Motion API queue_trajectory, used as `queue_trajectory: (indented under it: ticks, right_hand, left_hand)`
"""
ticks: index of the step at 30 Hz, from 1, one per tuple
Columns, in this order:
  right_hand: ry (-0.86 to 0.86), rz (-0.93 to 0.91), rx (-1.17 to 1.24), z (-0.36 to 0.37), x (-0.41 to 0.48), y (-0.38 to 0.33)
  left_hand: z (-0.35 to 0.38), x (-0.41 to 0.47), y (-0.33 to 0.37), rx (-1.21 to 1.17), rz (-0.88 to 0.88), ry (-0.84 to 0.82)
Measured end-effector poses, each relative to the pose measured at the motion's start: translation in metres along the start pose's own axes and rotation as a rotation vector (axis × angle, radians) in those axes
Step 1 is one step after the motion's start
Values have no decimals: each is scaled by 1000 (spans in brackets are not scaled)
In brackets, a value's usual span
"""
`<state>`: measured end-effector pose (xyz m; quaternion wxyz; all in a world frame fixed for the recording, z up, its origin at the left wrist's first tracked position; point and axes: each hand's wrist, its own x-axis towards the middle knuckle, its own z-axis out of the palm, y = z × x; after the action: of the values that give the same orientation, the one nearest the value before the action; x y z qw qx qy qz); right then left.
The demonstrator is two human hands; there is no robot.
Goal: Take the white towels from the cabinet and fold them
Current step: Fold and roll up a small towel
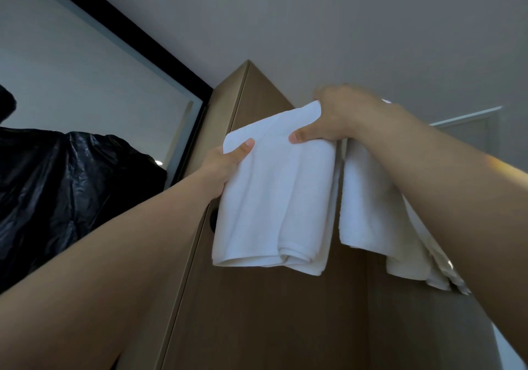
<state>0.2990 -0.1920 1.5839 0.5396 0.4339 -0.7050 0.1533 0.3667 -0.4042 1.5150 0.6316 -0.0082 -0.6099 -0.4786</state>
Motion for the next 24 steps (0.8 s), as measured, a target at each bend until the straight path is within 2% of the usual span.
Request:
queue_trajectory:
  ticks: [7, 9, 13, 16, 19, 22, 24]
  right_hand:
    - [35, -15, -9, 0, -2, 0]
    - [32, -16, -4, -1, -4, 0]
    - [25, -42, 31, -1, -10, 2]
    - [55, -53, 11, 2, -20, -1]
    - [188, -60, 27, 9, -40, -9]
    - [369, -112, 248, 21, -77, -12]
    - [381, -115, 445, 30, -105, -13]
  left_hand:
    - [-9, -23, -19, -52, -242, -229]
    - [-11, -26, -23, -40, -230, -199]
    - [-10, -19, -26, -12, -89, -42]
    - [-9, -16, -29, -31, -44, -29]
    - [-9, -16, -34, -18, -36, -26]
    - [-12, -20, -35, -6, -27, -1]
    - [-16, -23, -34, 41, -6, 35]
